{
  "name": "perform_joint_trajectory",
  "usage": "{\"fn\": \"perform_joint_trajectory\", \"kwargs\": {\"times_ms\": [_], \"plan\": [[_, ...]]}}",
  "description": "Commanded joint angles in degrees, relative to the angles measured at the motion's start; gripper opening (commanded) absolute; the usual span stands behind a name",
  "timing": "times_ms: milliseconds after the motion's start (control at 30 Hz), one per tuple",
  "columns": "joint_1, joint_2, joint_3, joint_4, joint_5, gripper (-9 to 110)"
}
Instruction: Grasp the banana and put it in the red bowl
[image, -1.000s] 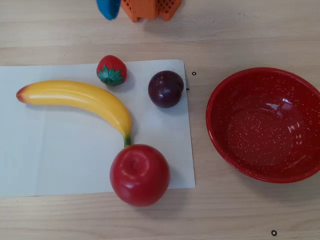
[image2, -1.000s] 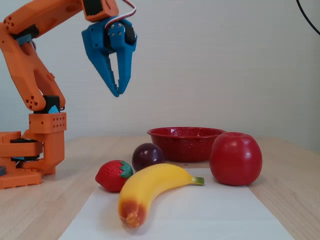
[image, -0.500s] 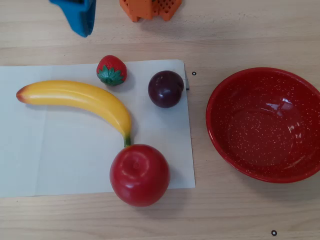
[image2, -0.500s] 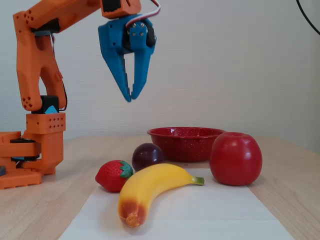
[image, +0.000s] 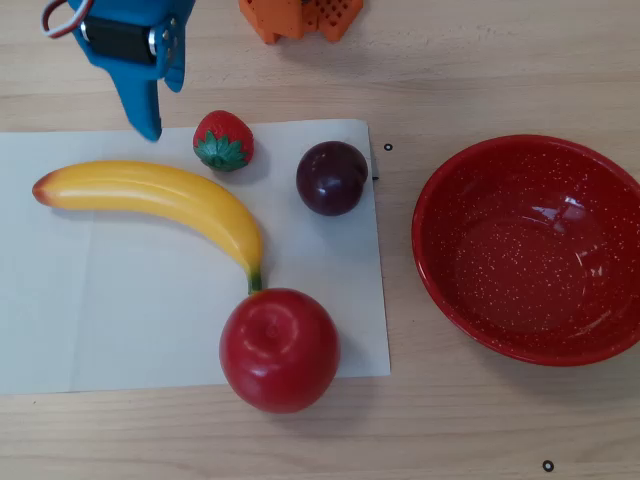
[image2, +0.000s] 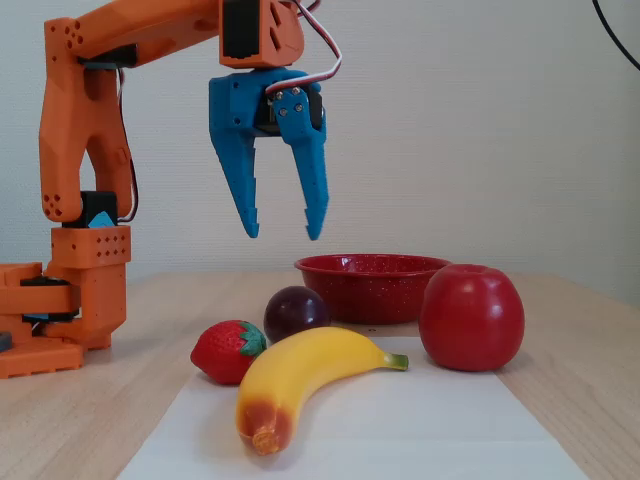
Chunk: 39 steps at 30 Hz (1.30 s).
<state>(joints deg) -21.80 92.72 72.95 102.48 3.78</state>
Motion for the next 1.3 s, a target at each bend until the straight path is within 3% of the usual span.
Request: {"fn": "perform_joint_trajectory", "kwargs": {"times_ms": [0, 733, 1267], "plan": [[-2.37, 0.79, -5.54, 2.99, 1.58, 27], [-6.15, -3.78, 3.34, -2.72, 8.09, 57], [-8.26, -8.88, 8.70, -12.22, 12.48, 61]]}}
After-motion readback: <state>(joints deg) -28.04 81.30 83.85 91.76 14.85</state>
